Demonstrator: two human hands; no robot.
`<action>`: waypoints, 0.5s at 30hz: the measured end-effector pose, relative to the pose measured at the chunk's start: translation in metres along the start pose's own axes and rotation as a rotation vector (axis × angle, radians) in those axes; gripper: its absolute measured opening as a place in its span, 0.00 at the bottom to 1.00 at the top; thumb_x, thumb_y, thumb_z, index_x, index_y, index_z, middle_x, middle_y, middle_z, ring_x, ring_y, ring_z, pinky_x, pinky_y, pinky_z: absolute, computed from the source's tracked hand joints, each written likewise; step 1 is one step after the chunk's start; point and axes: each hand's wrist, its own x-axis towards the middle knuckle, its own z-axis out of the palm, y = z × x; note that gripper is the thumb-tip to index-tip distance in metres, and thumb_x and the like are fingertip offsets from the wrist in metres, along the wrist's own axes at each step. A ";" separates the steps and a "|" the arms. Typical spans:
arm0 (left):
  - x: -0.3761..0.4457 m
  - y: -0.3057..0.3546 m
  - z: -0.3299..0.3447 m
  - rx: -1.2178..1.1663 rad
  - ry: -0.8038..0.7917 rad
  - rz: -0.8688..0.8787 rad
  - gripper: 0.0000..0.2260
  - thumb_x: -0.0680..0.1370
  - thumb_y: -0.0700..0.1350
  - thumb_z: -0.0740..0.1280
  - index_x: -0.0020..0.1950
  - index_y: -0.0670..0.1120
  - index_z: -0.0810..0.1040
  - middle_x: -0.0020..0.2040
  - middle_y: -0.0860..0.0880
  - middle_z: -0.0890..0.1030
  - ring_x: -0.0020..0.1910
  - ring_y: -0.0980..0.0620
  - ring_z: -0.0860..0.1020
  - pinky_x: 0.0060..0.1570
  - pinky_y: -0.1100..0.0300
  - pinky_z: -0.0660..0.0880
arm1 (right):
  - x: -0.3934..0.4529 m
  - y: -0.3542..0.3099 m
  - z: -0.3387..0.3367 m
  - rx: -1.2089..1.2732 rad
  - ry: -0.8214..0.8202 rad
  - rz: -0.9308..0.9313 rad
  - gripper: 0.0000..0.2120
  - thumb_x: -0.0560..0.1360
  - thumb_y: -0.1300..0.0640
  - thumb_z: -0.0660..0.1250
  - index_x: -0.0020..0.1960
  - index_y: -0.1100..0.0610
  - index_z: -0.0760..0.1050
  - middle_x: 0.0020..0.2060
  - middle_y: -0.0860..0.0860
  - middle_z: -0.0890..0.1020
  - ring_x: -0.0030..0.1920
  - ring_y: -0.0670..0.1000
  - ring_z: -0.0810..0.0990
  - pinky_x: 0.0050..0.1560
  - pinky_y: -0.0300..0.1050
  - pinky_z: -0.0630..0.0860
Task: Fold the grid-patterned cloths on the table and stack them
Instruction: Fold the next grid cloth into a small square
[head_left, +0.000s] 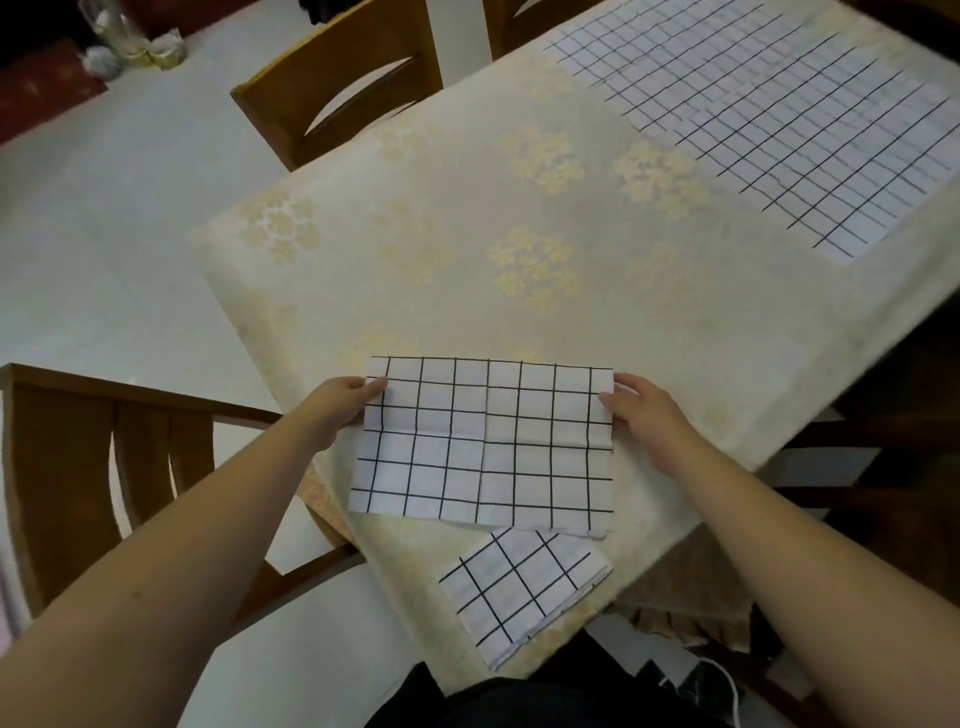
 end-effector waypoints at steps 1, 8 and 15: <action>-0.001 -0.005 -0.001 0.069 0.004 0.022 0.17 0.76 0.57 0.69 0.44 0.42 0.77 0.36 0.47 0.74 0.38 0.48 0.74 0.48 0.54 0.73 | -0.001 0.003 0.000 -0.046 0.008 0.002 0.14 0.76 0.60 0.69 0.61 0.56 0.75 0.52 0.52 0.83 0.49 0.53 0.83 0.56 0.50 0.79; -0.019 -0.021 0.005 0.414 0.090 0.136 0.18 0.75 0.54 0.72 0.36 0.44 0.70 0.32 0.46 0.70 0.33 0.49 0.70 0.33 0.56 0.63 | -0.012 0.023 -0.004 -0.470 -0.082 0.012 0.08 0.72 0.53 0.74 0.44 0.58 0.82 0.38 0.56 0.85 0.40 0.58 0.84 0.46 0.54 0.81; -0.020 -0.029 0.001 0.283 0.151 0.131 0.15 0.77 0.51 0.70 0.36 0.44 0.74 0.33 0.45 0.74 0.36 0.46 0.74 0.38 0.54 0.69 | -0.022 0.018 0.004 -0.566 0.038 -0.017 0.14 0.73 0.52 0.74 0.35 0.58 0.76 0.30 0.53 0.80 0.33 0.55 0.78 0.39 0.47 0.75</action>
